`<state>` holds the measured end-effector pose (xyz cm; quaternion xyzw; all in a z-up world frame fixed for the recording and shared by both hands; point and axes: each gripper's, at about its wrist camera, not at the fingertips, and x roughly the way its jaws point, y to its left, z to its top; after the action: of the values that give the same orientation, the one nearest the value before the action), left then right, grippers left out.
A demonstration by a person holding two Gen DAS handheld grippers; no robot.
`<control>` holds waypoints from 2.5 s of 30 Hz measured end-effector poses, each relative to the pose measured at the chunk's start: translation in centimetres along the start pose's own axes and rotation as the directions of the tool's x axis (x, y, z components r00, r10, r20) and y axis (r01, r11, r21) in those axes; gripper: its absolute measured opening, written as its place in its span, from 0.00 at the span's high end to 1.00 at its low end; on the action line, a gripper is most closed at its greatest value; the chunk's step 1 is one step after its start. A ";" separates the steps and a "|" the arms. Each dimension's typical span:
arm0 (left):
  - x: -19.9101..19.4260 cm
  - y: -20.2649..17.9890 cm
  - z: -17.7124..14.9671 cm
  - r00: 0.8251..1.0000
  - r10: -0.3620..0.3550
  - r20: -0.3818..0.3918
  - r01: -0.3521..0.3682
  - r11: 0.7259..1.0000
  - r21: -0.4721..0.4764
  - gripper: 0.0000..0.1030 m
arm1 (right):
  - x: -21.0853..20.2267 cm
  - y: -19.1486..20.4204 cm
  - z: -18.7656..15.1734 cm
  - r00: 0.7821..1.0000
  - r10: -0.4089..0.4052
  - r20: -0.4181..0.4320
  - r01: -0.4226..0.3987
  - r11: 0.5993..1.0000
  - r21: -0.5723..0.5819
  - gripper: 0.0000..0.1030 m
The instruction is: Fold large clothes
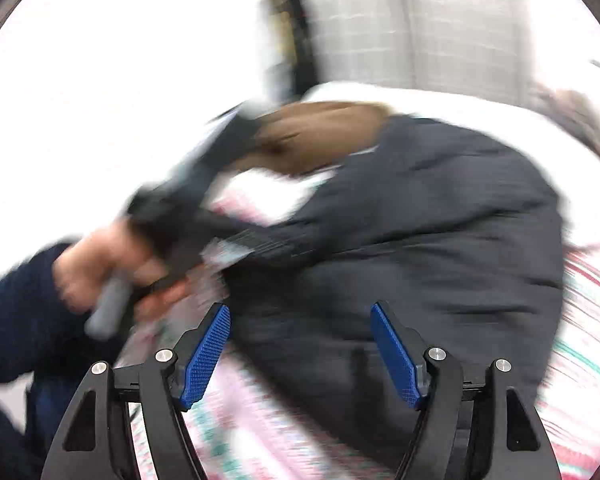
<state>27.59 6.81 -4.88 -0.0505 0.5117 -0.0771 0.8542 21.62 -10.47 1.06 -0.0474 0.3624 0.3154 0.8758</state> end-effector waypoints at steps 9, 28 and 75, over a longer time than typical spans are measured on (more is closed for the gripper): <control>-0.6 -1.3 -1.4 0.995 0.096 0.033 -0.098 0.991 0.086 0.15 | 3.5 -5.0 -0.5 0.985 -0.159 -0.067 0.171 0.958 0.232 0.29; -3.4 -4.5 0.9 0.973 0.092 0.211 -0.122 0.984 0.133 0.15 | 6.8 -2.4 -3.5 0.963 -0.188 -0.191 0.219 0.964 0.153 0.29; 5.9 -2.0 7.6 0.997 0.041 0.064 -0.037 0.998 -0.055 0.00 | 17.6 -22.1 6.7 0.958 -0.125 -0.257 0.226 0.880 0.417 0.27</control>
<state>36.85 3.84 -6.12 -0.0659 0.4866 -0.0449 0.8700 48.06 -16.88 -8.95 0.0849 0.5145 0.1363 0.8423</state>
